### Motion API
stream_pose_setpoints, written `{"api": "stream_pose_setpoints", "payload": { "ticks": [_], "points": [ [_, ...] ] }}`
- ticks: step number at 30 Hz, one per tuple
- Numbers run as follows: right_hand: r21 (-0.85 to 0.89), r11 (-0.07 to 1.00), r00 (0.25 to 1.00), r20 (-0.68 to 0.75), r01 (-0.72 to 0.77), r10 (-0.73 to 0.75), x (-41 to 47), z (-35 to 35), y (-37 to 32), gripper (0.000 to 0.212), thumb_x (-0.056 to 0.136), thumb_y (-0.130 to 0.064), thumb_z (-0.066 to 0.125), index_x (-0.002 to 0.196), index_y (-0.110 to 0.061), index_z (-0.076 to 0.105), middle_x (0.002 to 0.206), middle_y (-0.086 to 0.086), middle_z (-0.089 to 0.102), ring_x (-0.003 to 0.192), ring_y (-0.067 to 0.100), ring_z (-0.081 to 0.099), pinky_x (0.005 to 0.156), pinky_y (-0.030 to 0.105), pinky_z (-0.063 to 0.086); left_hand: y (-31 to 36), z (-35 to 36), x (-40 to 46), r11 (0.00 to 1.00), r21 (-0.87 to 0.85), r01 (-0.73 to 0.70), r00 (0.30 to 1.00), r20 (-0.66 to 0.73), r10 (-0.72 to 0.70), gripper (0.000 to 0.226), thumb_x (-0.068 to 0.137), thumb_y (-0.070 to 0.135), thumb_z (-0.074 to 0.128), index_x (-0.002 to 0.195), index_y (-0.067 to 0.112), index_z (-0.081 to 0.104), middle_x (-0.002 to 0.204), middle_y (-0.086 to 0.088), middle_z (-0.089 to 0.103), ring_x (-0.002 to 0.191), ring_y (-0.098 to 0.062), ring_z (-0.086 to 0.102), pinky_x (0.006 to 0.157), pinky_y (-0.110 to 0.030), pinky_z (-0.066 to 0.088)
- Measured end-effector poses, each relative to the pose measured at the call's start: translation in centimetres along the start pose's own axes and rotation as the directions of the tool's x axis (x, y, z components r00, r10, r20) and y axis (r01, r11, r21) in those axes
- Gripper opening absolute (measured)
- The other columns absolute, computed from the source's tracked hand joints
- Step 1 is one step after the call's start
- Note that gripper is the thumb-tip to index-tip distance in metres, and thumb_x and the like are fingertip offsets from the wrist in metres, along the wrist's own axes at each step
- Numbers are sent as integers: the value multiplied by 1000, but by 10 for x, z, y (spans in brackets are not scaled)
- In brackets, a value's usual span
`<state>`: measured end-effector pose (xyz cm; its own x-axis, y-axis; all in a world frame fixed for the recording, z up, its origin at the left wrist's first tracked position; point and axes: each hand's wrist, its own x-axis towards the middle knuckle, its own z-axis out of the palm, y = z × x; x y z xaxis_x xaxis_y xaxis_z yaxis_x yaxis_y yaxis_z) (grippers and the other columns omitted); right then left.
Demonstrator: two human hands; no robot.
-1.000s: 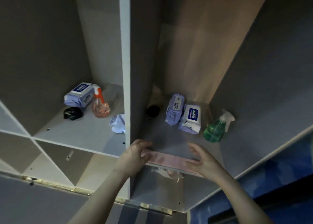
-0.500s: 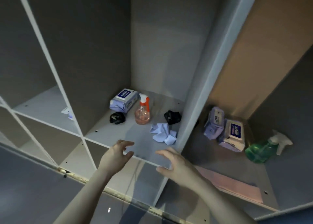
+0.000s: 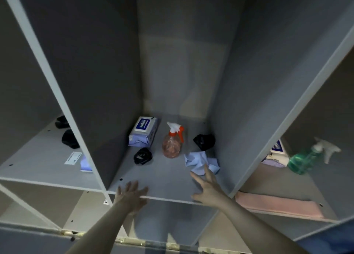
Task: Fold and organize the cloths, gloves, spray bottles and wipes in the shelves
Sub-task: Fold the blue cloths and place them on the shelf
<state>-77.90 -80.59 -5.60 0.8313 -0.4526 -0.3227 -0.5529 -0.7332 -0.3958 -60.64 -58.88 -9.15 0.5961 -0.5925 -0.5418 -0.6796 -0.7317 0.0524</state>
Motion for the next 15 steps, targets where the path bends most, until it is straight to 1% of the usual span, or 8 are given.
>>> {"api": "stream_pose_setpoints", "payload": {
  "ticks": [3, 5, 7, 9, 10, 12, 13, 15],
  "points": [
    [32, 994, 994, 37, -104, 103, 16, -17, -3, 75, 87, -40, 61, 150, -39, 19, 157, 3, -27, 147, 25, -16, 119, 39, 12, -5, 8, 3, 997, 77, -2, 1000, 22, 1, 62, 98, 54, 31, 150, 44, -1, 161, 2, -14, 149, -25, -6, 116, -56, 0],
    [64, 984, 984, 67, -167, 163, 26, -25, -2, 72, 89, -41, 59, 150, -37, 21, 158, 1, -25, 147, 25, -15, 120, 39, 10, -3, 11, 3, 996, 93, 10, 1000, 8, -11, 64, 97, 54, 34, 150, 44, -2, 161, 1, -14, 149, -26, -6, 116, -57, 1],
    [65, 978, 979, 65, -198, 193, 37, -27, 1, 72, 90, -43, 56, 151, -31, 20, 160, 2, -17, 148, 25, -9, 119, 36, 8, -1, 12, 3, 996, 91, 16, 1000, -7, -16, 65, 97, 53, 36, 150, 44, 0, 161, 0, -13, 149, -26, -5, 116, -57, 1],
    [85, 972, 975, 59, -220, 215, 45, -26, 3, 73, 93, -44, 53, 153, -21, 17, 162, 4, -4, 148, 24, 0, 117, 32, 10, -1, 9, 2, 997, 76, 11, 1000, -9, -11, 65, 97, 51, 38, 150, 44, 1, 161, 0, -13, 149, -26, -5, 116, -57, 1],
    [154, 963, 975, 47, -221, 216, 47, -27, 3, 72, 94, -40, 53, 152, -15, 20, 161, 5, 5, 148, 23, 7, 116, 29, 12, -1, 7, 2, 998, 63, 9, 1000, -7, -8, 65, 97, 50, 39, 150, 45, 2, 161, 0, -13, 149, -26, -5, 116, -57, 1],
    [422, 887, 976, -25, -187, 218, 50, -31, 2, 56, 94, -27, 56, 141, -1, 38, 153, 11, 30, 140, 23, 30, 106, 25, 25, -2, 6, 2, 998, 54, 14, 1000, -1, -14, 65, 97, 49, 40, 150, 46, 3, 161, 1, -13, 149, -25, -6, 116, -57, 2],
    [565, 810, 970, -68, -156, 235, 49, -34, 1, 46, 94, -20, 57, 134, 1, 46, 145, 14, 40, 132, 25, 41, 101, 27, 32, -2, 7, 3, 999, 50, 16, 1000, -5, -16, 65, 97, 49, 40, 150, 46, 3, 161, 1, -13, 149, -25, -6, 116, -57, 2],
    [798, 599, 946, -142, -63, 290, 42, -42, -1, 38, 93, -12, 59, 128, -1, 53, 136, 13, 52, 117, 25, 53, 92, 27, 42, -1, 8, 0, 999, 32, 14, 1000, -23, -13, 65, 97, 48, 41, 150, 45, 4, 161, 0, -13, 149, -26, -5, 116, -56, 3]
  ]
}}
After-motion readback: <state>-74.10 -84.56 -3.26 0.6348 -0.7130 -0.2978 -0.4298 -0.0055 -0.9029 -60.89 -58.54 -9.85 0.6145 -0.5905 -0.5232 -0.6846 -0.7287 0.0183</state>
